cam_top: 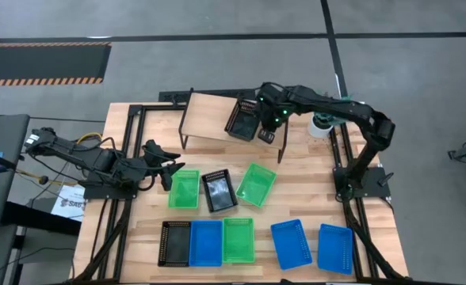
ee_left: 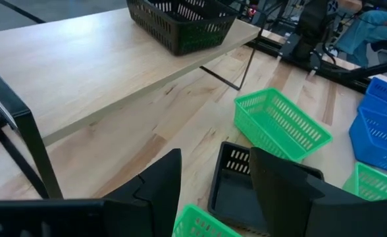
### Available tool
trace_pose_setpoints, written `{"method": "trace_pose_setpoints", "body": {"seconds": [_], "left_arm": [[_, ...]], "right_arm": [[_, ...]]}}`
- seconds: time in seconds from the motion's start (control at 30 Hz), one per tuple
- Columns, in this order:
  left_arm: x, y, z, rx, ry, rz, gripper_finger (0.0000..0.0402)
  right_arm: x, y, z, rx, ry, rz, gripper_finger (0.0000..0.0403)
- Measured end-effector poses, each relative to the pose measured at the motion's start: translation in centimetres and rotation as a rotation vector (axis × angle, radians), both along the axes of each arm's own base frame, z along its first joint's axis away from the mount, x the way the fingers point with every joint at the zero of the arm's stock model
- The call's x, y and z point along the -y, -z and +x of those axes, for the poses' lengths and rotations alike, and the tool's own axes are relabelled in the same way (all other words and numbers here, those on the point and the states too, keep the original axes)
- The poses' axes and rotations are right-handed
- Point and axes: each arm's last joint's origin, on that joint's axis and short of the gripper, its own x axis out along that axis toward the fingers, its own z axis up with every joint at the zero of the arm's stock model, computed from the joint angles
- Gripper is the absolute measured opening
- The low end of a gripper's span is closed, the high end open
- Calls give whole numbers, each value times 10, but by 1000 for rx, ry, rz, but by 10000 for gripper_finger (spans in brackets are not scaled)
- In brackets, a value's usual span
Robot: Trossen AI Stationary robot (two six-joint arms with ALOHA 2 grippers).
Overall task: Stack baskets on shelf by color
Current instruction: Adjust the shelf
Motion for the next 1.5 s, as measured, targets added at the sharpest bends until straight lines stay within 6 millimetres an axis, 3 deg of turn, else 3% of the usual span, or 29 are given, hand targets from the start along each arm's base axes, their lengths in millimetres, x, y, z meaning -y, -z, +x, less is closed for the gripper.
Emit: {"method": "trace_pose_setpoints", "body": {"seconds": [0.2, 0.37, 0.7, 1.03, 1.5], "left_arm": [[0, 0, 0, 3, -9, 3, 167], [0, 0, 0, 8, -14, -7, 167], [-1, 0, 0, 9, -25, 1, 167], [-1, -1, 0, 14, -48, 14, 167], [-1, -1, 0, 16, -50, 11, 167]], "right_arm": [[14, 11, 15, 68, -5, -43, 23], [15, 10, 18, 92, -10, -58, 22], [3, -12, 2, 85, -4, -87, 15], [6, 5, -14, -59, 47, -58, 13], [6, 5, -22, -106, 78, -41, 14]]}}
